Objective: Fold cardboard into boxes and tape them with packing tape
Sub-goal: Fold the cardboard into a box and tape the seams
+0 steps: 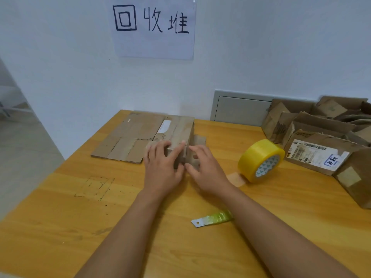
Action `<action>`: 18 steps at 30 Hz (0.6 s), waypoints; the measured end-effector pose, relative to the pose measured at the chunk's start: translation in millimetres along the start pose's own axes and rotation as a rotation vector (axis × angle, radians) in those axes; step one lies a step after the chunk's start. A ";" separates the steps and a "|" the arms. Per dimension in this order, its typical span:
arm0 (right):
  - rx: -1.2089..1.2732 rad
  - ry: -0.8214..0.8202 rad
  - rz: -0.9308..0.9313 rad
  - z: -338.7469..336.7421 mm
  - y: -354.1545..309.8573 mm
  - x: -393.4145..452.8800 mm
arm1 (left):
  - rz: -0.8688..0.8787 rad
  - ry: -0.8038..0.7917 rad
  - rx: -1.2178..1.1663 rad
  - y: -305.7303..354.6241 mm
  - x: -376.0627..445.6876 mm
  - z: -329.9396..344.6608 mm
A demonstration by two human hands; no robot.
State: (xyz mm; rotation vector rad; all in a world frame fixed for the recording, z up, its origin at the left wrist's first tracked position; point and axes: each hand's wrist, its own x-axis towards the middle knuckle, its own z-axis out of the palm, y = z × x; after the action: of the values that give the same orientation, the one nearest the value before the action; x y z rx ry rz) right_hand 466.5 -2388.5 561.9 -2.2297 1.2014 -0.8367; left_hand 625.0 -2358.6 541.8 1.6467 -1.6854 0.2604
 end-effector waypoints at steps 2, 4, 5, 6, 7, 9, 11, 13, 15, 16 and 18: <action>0.004 0.042 0.007 6.8 0.3 1.2 | -0.029 -0.027 -0.061 -2.7 0.7 -5.4; 0.018 0.076 0.013 10.8 0.6 0.6 | -0.060 -0.033 -0.091 -6.1 2.2 -8.6; 0.027 0.086 0.015 12.3 1.5 -0.1 | -0.062 -0.029 -0.085 -7.7 2.7 -8.6; 0.032 0.091 0.020 13.6 2.2 -0.9 | -0.067 -0.033 -0.088 -9.0 2.5 -8.6; 0.037 0.093 0.030 14.8 2.6 -1.7 | -0.081 -0.049 -0.110 -9.0 2.5 -8.6; 0.061 0.096 0.050 16.4 3.0 -2.9 | -0.110 -0.076 -0.183 -8.6 2.9 -9.0; 0.082 0.103 0.062 16.8 2.9 -3.7 | -0.134 -0.075 -0.233 -7.2 2.7 -11.2; 0.098 0.105 0.072 17.4 3.4 -3.9 | -0.206 -0.076 -0.338 -2.7 3.1 -16.1; 0.130 0.102 0.089 18.1 3.1 -4.4 | -0.324 -0.081 -0.528 3.4 3.5 -20.6; 0.147 0.102 0.099 18.2 3.4 -4.3 | -0.371 -0.086 -0.620 5.0 3.4 -21.4; 0.184 0.120 0.116 17.1 5.7 -4.4 | -0.421 -0.084 -0.780 6.9 1.9 -22.1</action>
State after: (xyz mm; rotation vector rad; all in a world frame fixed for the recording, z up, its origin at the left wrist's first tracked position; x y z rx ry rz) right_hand 473.4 -2385.7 544.9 -1.9679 1.2413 -1.0032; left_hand 626.9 -2345.3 560.8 1.3517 -1.2102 -0.6075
